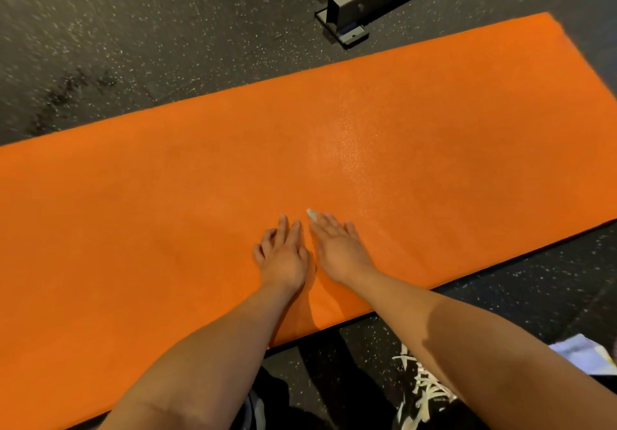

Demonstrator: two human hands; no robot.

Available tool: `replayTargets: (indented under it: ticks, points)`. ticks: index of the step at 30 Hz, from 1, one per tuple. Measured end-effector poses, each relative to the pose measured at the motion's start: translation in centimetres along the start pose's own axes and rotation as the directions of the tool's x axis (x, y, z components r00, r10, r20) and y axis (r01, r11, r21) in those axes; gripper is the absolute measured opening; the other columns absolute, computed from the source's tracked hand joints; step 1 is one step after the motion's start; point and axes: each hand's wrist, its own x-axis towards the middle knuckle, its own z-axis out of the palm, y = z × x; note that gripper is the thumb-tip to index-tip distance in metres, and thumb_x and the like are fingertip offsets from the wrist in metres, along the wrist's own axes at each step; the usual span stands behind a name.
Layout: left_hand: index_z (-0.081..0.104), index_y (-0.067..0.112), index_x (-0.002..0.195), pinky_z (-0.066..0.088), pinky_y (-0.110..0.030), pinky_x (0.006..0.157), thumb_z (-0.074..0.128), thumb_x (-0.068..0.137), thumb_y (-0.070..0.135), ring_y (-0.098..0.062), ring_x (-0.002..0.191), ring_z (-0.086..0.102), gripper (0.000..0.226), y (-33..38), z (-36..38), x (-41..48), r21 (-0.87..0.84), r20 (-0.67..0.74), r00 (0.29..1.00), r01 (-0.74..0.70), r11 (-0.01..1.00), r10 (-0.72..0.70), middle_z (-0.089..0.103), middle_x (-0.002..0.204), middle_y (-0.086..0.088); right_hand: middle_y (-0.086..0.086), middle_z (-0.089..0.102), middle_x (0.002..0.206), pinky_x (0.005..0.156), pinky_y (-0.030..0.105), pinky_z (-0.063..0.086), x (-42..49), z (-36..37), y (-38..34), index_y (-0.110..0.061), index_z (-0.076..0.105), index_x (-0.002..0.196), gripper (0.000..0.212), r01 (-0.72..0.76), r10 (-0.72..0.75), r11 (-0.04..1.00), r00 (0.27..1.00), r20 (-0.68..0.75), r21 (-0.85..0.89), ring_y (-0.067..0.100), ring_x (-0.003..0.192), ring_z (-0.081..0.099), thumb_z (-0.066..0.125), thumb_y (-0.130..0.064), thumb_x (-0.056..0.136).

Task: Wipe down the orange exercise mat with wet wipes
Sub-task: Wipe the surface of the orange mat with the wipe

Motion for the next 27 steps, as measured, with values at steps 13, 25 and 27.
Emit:
replayTargets:
  ticks: [13,25,27]
  points:
    - [0.021,0.044,0.156,0.019,-0.047,0.109,0.039,0.103,0.044,-0.025,0.142,0.019,0.056,-0.4,-1.5,1.2,-0.009,-0.014,1.000,-0.010,1.000,0.010,0.005,0.168,0.011,-0.009,-0.005,0.170,0.124,0.042,-0.005,2.4,-0.8,-0.5,-0.024,0.010,0.163,0.057,-0.002,0.002,1.000,1.000,-0.019,-0.002,0.013,0.156,-0.006,0.027,-0.027,0.108]
    - [0.031,0.039,0.153,0.018,-0.047,0.111,0.043,0.101,0.036,-0.025,0.145,0.013,0.054,-0.3,-2.5,2.8,-0.033,-0.102,0.995,-0.017,0.999,0.014,0.009,0.167,0.007,-0.006,-0.008,0.169,0.126,0.040,-0.007,3.7,-0.8,-2.2,-0.019,0.010,0.163,0.058,0.002,-0.001,0.999,1.000,-0.020,0.047,0.014,0.156,-0.009,0.027,-0.029,0.109]
    - [0.023,0.040,0.156,0.012,-0.051,0.116,0.041,0.102,0.037,-0.023,0.151,0.003,0.057,-0.5,-2.7,3.7,-0.025,-0.073,0.997,0.003,1.000,-0.005,-0.001,0.169,0.007,-0.006,-0.010,0.169,0.124,0.040,-0.008,4.4,-1.4,-0.8,-0.020,0.008,0.163,0.058,-0.051,0.053,0.998,0.996,-0.067,0.023,0.015,0.156,-0.011,0.026,-0.029,0.109]
